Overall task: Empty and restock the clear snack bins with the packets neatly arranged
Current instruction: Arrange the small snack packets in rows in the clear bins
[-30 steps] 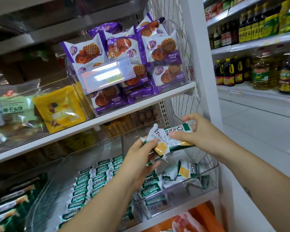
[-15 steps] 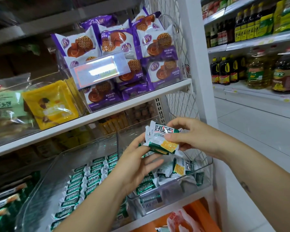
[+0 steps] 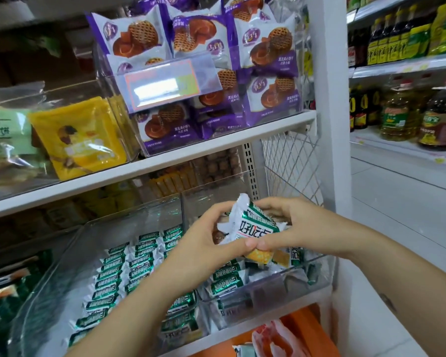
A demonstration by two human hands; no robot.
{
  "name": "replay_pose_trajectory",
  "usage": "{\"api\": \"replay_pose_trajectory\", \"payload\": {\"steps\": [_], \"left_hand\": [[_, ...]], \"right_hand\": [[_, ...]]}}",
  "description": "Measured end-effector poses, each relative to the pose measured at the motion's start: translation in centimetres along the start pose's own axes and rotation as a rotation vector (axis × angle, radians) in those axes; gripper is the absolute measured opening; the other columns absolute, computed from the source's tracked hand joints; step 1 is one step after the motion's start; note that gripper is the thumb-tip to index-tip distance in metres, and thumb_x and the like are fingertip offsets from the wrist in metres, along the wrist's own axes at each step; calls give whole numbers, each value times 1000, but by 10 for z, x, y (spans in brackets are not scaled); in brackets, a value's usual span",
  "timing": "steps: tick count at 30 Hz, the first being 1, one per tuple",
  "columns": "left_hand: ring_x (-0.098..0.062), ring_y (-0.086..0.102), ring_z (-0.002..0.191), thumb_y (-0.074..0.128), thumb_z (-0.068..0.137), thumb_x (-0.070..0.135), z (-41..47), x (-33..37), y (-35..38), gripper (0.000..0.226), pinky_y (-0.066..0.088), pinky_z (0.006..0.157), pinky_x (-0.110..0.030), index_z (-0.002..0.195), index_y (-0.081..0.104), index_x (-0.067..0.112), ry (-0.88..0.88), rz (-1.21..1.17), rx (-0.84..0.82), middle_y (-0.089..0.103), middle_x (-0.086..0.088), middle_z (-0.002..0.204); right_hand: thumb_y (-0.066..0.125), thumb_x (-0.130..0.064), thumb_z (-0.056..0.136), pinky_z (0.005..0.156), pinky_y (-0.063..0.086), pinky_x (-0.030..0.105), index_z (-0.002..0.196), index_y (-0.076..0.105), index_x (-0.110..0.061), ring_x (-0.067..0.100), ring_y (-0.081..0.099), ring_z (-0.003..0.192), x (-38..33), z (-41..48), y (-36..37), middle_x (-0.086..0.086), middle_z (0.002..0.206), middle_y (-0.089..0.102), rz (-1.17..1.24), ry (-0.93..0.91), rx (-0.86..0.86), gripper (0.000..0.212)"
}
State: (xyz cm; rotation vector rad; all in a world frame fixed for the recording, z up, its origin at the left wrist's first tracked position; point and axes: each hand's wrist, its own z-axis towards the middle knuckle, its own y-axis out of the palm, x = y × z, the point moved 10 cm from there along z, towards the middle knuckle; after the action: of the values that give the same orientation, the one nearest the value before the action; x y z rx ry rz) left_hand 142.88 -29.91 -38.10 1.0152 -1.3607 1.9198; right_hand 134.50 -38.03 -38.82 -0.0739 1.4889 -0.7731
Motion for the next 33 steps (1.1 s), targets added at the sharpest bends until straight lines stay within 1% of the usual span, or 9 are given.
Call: {"api": "replay_pose_trajectory", "payload": {"steps": [4, 8, 11, 15, 19, 23, 25, 29, 33], "left_hand": [[14, 50, 110, 69, 71, 61, -3, -17, -27, 51, 39, 94, -11, 117, 49, 54, 48, 245, 88, 56, 34, 118], [3, 50, 109, 63, 89, 35, -3, -58, -74, 27, 37, 95, -17, 112, 51, 43, 5, 429, 384, 51, 25, 111], [-2, 52, 108, 58, 92, 28, -1, -86, -75, 15, 39, 93, -21, 101, 58, 40, -16, 350, 412, 54, 18, 111], [10, 49, 106, 56, 93, 25, -5, -92, -75, 21, 32, 83, 1, 91, 58, 46, 18, 243, 463, 55, 20, 110], [18, 45, 105, 58, 92, 23, -5, -96, -74, 20, 28, 80, 7, 89, 60, 43, 13, 169, 453, 53, 24, 110], [21, 42, 103, 56, 92, 24, -6, -93, -73, 18, 26, 77, 8, 88, 59, 42, 39, 134, 440, 50, 26, 109], [20, 42, 104, 55, 92, 25, -6, -92, -72, 17, 26, 77, 8, 89, 60, 41, 44, 122, 435, 50, 26, 109], [22, 41, 103, 54, 92, 26, -7, -92, -72, 17, 25, 78, 8, 89, 60, 41, 40, 109, 439, 49, 28, 108], [17, 45, 97, 54, 92, 26, -7, -93, -71, 16, 28, 74, 7, 89, 61, 41, 24, 86, 438, 50, 26, 109]], "right_hand": [[82, -26, 70, 86, 50, 17, 111, 57, -37, -6, 63, 93, 3, 6, -10, -19, 102, 67, -146, -15, 119, 49], [82, -21, 72, 77, 40, 7, 118, 50, -30, 5, 55, 96, 8, 38, -33, -16, 101, 58, -426, -47, 335, 56], [80, -20, 73, 84, 40, 26, 127, 51, -22, 17, 54, 107, 25, 81, -25, -3, 114, 60, -694, -49, 284, 61], [78, -19, 76, 96, 44, 34, 136, 44, -19, 21, 53, 115, 72, 123, 0, 3, 132, 55, -834, 89, 56, 70], [77, -19, 77, 104, 39, 34, 139, 41, -21, 24, 46, 124, 106, 141, 31, 6, 142, 42, -866, 155, -138, 72], [78, -39, 74, 100, 42, 39, 143, 36, -31, 29, 42, 124, 107, 145, 21, 8, 138, 38, -1023, 195, -40, 81], [81, -38, 71, 93, 45, 33, 144, 37, -23, 27, 47, 118, 110, 143, 9, 9, 136, 42, -924, 258, 35, 86], [79, -25, 76, 67, 42, 19, 109, 61, -15, 17, 57, 88, 115, 144, 19, 1, 97, 61, -573, 237, 53, 40], [73, -29, 82, 85, 48, 30, 107, 65, -14, 18, 59, 97, 109, 148, 30, 1, 104, 63, -735, 172, 51, 30]]}}
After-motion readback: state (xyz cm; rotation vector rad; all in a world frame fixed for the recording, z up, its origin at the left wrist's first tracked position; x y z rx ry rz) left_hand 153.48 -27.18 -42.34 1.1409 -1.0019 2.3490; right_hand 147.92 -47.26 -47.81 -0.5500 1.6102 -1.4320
